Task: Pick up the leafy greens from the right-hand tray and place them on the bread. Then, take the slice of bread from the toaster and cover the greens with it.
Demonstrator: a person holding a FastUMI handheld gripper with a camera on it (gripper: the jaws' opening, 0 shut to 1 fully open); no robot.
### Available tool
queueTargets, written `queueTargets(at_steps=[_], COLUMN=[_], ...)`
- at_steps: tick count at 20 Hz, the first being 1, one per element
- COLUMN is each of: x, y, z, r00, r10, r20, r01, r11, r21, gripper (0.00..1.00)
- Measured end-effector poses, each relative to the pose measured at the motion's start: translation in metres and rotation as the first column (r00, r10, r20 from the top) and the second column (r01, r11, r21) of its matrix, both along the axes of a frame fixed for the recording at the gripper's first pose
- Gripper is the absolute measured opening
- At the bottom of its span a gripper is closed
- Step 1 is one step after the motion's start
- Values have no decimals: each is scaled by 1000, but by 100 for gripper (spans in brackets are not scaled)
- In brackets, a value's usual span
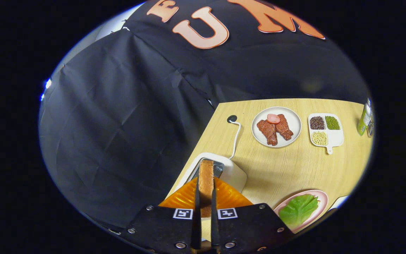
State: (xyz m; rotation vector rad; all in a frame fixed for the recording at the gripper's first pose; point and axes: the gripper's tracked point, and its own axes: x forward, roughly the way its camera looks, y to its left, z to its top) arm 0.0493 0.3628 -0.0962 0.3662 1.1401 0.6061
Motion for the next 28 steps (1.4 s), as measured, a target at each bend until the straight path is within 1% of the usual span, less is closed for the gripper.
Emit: queueTargets(at_steps=[2,4,13,18,21,25,28], x=[-3,-10,-25,-38,-44,-50,-61], y=[-18,-30,-85,-106,-121,-143,-153], z=[-5,-12,-31,-44,-53,-65,-79], r00=[1000,1000,994,992,989,988,984], r10=[-2,-11,-93,-106,-132,-144,-151], r20=[11,-13,-54,-63,-73,-63,-92], r01=[2,11,95,108,136,146,154], r11=[1000,1000,995,993,989,989,988], r21=[-16,-5,25,38,50,33,28], gripper=[11,11,11,11,11,11,11])
